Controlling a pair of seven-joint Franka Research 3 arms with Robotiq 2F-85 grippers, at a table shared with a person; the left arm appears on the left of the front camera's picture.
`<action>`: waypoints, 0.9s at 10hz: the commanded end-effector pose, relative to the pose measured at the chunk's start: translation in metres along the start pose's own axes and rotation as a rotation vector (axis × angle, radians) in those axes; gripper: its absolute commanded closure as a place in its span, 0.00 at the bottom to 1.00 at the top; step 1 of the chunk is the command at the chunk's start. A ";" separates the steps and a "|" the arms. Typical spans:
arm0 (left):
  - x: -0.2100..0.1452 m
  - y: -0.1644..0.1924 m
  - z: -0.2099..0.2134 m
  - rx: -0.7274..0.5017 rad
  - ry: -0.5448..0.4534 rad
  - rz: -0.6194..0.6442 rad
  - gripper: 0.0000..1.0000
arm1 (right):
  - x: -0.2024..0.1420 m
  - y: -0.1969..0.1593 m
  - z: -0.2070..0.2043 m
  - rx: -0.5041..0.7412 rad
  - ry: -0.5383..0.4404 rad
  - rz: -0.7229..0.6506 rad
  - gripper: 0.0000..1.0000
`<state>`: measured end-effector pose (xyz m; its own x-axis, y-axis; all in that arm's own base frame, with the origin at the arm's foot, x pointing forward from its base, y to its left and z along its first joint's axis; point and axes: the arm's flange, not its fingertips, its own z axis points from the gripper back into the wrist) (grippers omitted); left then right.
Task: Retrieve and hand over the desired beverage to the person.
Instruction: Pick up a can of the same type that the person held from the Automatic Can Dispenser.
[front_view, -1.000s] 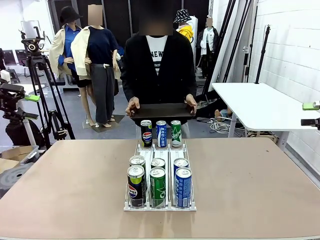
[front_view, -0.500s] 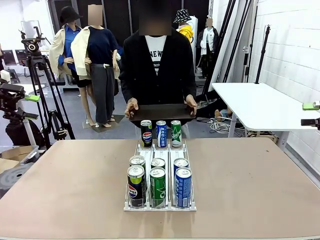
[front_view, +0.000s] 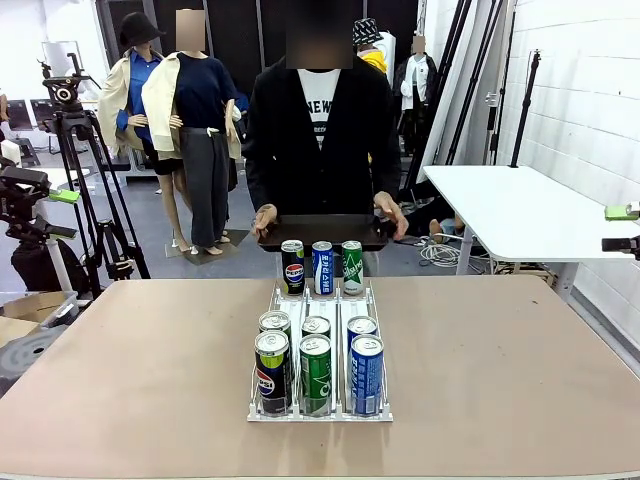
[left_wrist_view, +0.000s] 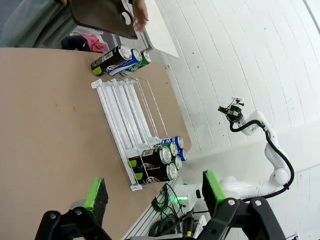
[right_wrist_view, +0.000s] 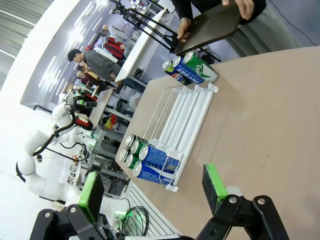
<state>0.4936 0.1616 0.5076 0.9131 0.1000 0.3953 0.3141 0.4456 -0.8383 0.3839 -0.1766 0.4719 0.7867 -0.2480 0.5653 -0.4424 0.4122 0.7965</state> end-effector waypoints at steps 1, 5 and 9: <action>0.000 -0.001 0.000 0.000 -0.001 0.011 0.00 | 0.000 -0.001 0.000 -0.001 0.002 -0.007 0.00; 0.000 -0.001 0.000 0.000 -0.001 0.011 0.00 | 0.000 -0.001 0.000 -0.001 0.002 -0.007 0.00; 0.000 -0.001 0.000 0.000 -0.001 0.011 0.00 | 0.000 -0.001 0.000 -0.001 0.002 -0.007 0.00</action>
<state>0.4936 0.1616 0.5076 0.9132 0.1000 0.3952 0.3140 0.4456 -0.8383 0.3839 -0.1766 0.4719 0.7868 -0.2479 0.5653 -0.4423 0.4123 0.7965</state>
